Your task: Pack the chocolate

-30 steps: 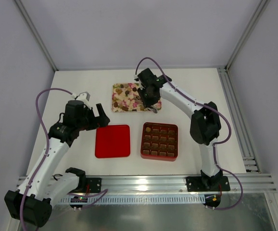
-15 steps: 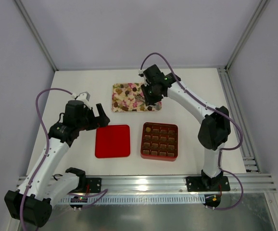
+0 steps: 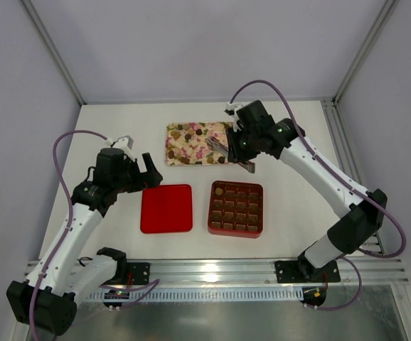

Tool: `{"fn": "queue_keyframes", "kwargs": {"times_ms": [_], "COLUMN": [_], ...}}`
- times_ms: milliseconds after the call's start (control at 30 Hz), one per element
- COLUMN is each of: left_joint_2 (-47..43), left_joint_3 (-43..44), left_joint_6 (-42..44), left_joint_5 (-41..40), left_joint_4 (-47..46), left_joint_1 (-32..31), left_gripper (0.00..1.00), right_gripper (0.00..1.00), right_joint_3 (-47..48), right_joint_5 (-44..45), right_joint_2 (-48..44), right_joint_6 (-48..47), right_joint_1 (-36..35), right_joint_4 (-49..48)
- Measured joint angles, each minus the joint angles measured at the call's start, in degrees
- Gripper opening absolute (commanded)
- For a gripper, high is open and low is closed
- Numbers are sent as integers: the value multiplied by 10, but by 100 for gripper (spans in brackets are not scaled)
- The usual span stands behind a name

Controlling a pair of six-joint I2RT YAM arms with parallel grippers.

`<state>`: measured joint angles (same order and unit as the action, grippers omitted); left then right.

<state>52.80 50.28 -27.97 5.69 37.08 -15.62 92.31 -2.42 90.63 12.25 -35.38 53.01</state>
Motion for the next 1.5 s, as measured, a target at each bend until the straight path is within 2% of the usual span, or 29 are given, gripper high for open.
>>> {"fn": "queue_keyframes", "kwargs": {"times_ms": [300, 567, 800, 1500], "left_joint_2": [9, 9, 9, 9], "left_joint_3": [0, 0, 0, 0], "left_joint_6": [0, 0, 0, 0], "left_joint_5": [4, 5, 4, 4], "left_joint_4": [0, 0, 0, 0], "left_joint_1": [0, 0, 0, 0], "left_gripper": [100, 100, 100, 100], "right_gripper": [23, 23, 24, 35], "right_joint_3": [-138, -222, -263, -273], "right_joint_5": [-2, -3, -3, 13], "right_joint_2": [-153, -230, -233, -224], "right_joint_6": [21, 35, 47, 57], "right_joint_1": [0, -12, -35, -43], "right_joint_4": [33, 62, 61, 57]}}
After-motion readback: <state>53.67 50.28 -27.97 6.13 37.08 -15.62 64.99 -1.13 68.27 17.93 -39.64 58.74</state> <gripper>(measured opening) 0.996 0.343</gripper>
